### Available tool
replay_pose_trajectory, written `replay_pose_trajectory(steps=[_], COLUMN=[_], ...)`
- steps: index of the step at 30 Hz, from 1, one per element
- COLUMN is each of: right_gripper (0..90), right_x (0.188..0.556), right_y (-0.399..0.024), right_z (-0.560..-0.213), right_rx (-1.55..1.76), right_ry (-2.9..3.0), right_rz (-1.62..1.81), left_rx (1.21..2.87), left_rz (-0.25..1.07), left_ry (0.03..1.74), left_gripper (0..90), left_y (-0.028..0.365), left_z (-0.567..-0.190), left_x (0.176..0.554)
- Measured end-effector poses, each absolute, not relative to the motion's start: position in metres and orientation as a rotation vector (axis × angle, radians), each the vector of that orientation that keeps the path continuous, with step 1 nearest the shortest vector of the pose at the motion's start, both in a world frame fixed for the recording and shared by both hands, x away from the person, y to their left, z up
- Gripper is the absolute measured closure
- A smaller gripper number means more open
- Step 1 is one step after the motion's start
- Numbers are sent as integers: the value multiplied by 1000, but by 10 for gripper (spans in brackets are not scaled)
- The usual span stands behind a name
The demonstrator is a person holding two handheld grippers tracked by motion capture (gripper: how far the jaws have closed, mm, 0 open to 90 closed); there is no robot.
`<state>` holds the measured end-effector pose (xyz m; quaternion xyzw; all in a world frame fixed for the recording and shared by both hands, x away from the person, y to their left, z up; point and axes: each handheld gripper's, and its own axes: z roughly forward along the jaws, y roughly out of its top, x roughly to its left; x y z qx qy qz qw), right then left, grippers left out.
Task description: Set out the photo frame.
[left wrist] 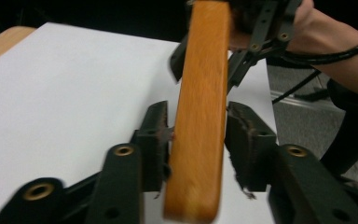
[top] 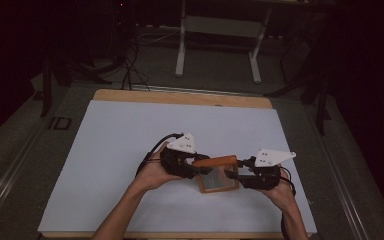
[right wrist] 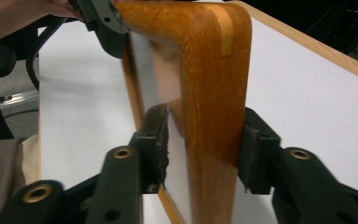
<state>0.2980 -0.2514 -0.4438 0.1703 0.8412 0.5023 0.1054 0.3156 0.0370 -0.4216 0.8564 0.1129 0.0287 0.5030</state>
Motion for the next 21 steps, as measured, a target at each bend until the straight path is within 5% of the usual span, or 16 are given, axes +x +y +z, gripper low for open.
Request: replay_pose_trajectory(steps=[11, 21], right_gripper=[673, 673], right_x=[296, 294], right_y=[-254, -256], right_z=[-442, -444], right_rx=[478, 474], right_ry=[2488, 2482], right_rz=[1479, 1479], left_rx=[1932, 1928], left_rz=[14, 37], left_ry=[441, 501], left_gripper=[365, 388], left_y=[63, 44], left_z=[-454, -491], left_x=[322, 314])
